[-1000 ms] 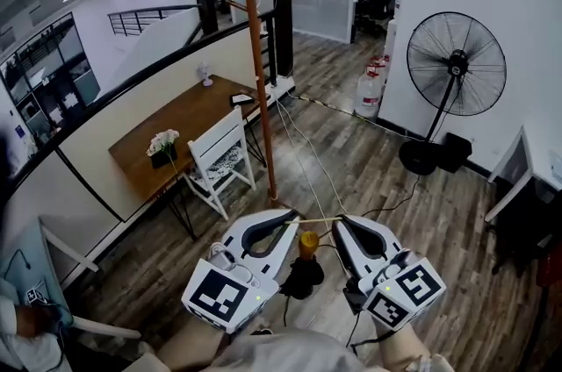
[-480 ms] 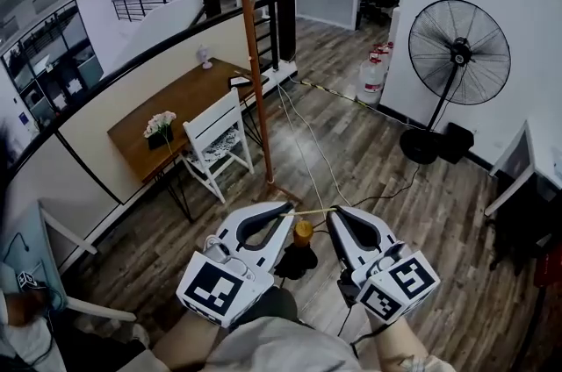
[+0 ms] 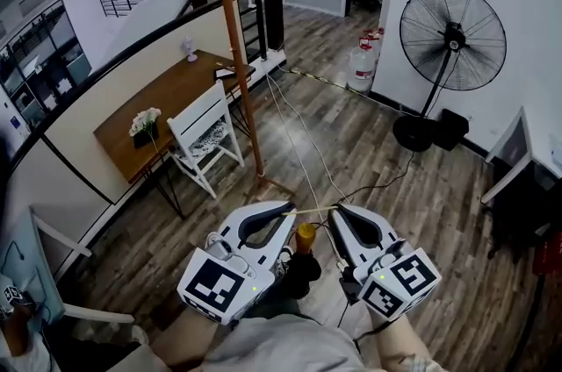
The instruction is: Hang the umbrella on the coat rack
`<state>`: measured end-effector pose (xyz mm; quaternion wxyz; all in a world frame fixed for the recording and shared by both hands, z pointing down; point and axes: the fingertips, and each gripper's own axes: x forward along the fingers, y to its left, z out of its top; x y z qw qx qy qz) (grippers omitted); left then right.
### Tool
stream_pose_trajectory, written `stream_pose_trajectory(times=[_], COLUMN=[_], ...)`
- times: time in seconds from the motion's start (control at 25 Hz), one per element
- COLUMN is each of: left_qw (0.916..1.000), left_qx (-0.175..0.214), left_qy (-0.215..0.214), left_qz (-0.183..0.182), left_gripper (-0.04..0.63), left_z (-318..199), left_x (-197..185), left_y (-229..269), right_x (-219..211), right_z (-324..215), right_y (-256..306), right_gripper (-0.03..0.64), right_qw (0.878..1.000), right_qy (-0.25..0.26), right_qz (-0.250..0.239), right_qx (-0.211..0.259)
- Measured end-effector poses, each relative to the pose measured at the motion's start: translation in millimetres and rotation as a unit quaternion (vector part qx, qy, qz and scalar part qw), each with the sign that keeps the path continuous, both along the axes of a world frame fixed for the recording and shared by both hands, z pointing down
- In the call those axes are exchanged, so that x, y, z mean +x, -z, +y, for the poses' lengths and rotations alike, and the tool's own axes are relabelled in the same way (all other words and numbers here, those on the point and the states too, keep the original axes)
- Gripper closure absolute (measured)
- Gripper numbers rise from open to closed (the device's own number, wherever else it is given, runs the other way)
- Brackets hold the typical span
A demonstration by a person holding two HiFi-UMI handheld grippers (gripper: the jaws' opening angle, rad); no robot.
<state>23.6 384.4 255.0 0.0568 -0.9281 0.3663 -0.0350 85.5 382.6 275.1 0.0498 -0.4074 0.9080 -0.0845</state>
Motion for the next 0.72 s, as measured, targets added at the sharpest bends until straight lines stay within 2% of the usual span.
stream_pose_trajectory(times=[0.32, 0.72], left_qw=[0.9999, 0.9992], left_qx=[-0.015, -0.039], left_qy=[-0.006, -0.008], left_qz=[0.001, 0.007], left_gripper=[0.595, 0.595], left_z=[-69.2, -203.5], left_x=[3.6, -16.6], left_y=[-20.2, -23.5], right_x=[3.2, -16.1], right_z=[-69.4, -201.7], right_y=[-16.0, -15.4], right_gripper=[0.614, 0.613], right_qw=[1.0, 0.999], right_qy=[-0.005, -0.01], right_qz=[0.018, 0.029], right_qx=[-0.015, -0.039])
